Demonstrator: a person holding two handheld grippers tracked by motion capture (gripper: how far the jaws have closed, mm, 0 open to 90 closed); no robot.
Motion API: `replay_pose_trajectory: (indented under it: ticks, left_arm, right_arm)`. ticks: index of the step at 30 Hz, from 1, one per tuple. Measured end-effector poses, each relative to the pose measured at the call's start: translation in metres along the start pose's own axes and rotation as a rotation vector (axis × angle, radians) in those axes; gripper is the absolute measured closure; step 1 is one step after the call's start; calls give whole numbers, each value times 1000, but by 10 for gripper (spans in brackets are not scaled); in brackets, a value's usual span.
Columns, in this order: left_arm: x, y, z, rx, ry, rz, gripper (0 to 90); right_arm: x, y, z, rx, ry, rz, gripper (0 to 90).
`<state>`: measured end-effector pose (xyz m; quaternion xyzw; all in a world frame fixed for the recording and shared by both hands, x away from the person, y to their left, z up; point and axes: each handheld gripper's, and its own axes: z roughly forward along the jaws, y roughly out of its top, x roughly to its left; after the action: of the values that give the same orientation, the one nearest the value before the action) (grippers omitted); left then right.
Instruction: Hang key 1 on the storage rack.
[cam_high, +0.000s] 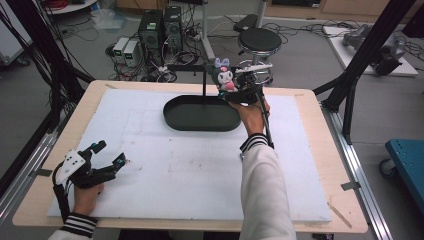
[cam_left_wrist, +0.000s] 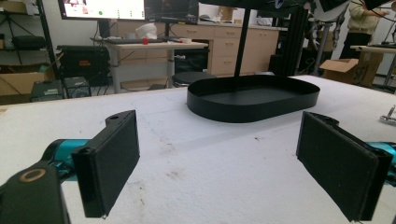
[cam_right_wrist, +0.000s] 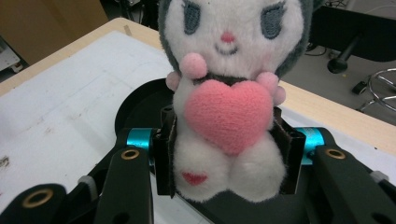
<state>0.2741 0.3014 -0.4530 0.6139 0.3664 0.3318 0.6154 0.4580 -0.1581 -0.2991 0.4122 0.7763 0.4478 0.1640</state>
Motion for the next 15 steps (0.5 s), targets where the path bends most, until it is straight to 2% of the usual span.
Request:
replay_pose_trajectory:
  ticks: [15]
  left_arm:
    - [0,0,0,2,-1,1,137]
  right_arm:
    - [-9,-4,5,22,-9,45,532]
